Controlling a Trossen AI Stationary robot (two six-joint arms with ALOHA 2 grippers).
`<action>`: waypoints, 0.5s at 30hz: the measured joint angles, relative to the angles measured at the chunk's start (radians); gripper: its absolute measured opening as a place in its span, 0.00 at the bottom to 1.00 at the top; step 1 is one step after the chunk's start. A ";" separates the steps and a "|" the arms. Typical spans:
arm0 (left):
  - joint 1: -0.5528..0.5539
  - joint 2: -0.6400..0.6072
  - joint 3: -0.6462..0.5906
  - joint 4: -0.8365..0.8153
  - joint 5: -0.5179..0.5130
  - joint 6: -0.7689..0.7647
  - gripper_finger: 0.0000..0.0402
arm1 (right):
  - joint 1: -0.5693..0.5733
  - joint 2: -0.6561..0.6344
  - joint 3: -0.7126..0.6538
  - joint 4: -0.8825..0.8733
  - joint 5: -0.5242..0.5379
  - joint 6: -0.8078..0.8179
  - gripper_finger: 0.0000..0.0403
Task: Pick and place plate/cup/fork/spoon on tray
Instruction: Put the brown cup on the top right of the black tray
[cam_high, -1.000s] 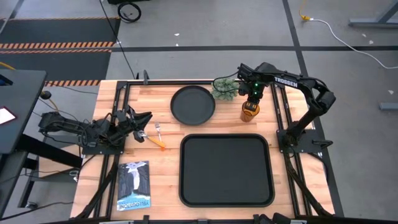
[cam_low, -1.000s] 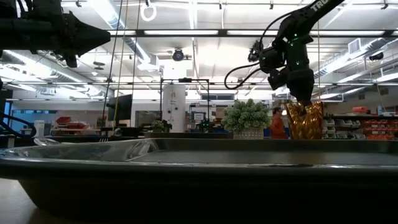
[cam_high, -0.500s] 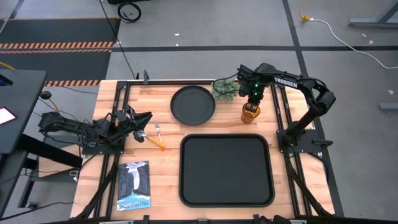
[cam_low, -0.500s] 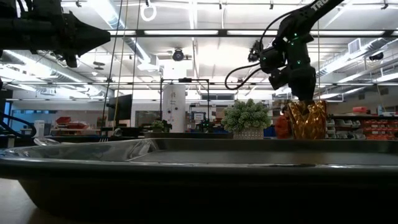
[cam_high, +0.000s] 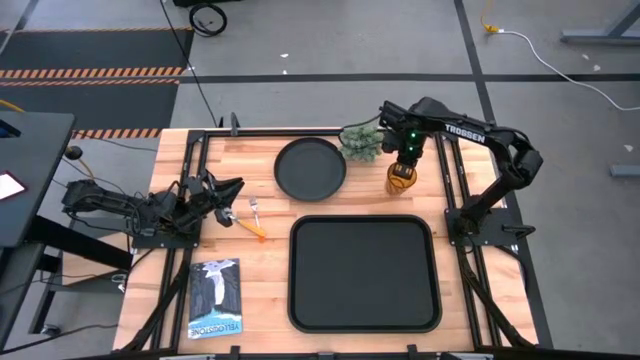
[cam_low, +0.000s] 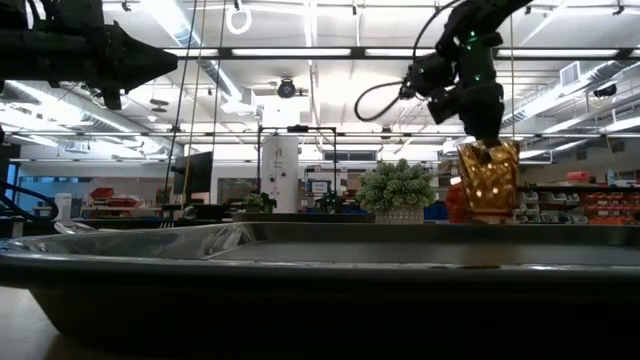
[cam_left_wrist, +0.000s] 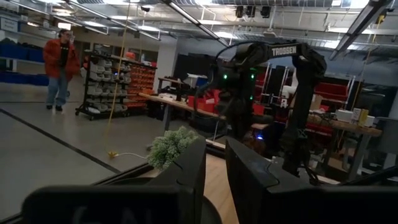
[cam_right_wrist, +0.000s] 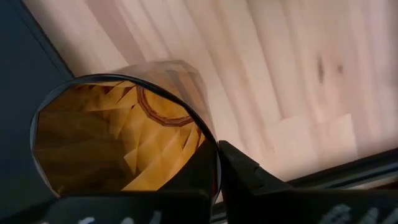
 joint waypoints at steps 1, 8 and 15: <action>0.000 0.000 0.000 0.000 0.000 0.000 0.17 | 0.006 0.000 0.017 -0.006 -0.001 0.004 0.05; 0.000 0.000 0.000 0.000 0.000 0.001 0.17 | 0.065 0.000 0.089 -0.013 -0.053 0.038 0.05; 0.000 0.000 0.000 0.000 0.000 0.001 0.17 | 0.172 0.000 0.089 -0.008 -0.099 0.075 0.05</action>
